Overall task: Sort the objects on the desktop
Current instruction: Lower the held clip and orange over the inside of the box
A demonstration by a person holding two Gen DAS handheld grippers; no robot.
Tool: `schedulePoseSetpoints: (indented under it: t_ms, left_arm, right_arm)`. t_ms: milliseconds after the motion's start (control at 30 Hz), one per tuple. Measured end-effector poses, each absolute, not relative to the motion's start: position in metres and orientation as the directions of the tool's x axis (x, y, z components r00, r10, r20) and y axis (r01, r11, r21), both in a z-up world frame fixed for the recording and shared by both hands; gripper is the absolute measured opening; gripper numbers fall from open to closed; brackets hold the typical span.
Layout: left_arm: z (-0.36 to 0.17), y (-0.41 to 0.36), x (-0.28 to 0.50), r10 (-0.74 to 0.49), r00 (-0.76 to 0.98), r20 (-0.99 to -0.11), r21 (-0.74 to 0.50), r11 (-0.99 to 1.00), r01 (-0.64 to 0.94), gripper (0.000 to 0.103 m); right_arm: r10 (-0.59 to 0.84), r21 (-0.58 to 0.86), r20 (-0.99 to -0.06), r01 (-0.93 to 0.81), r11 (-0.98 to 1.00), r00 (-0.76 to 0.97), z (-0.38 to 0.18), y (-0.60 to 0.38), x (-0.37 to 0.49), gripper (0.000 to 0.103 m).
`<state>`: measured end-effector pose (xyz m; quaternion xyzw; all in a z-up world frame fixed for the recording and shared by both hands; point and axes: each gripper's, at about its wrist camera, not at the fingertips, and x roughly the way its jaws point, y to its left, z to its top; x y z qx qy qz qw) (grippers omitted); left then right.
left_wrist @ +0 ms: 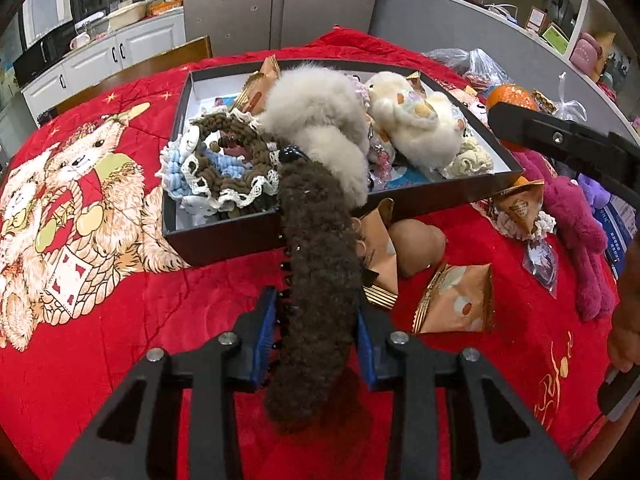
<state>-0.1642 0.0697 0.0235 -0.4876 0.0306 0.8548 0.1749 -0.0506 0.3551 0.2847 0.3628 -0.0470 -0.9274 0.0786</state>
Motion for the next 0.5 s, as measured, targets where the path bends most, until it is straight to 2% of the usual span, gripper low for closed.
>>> schedulePoseSetpoints:
  t_ms: [300, 500]
  left_arm:
    - [0.032, 0.069, -0.16, 0.276, -0.484, -0.83, -0.122, -0.938, -0.325, 0.031]
    - [0.055, 0.069, -0.149, 0.268, -0.54, -0.798, -0.093, -0.94, -0.329, 0.031]
  right_arm:
    - [-0.178, 0.147, -0.666, 0.107, -0.983, -0.724, 0.284, 0.358, -0.05, 0.038]
    - [-0.182, 0.151, -0.657, 0.11, -0.982, -0.731, 0.288, 0.357, -0.047, 0.038]
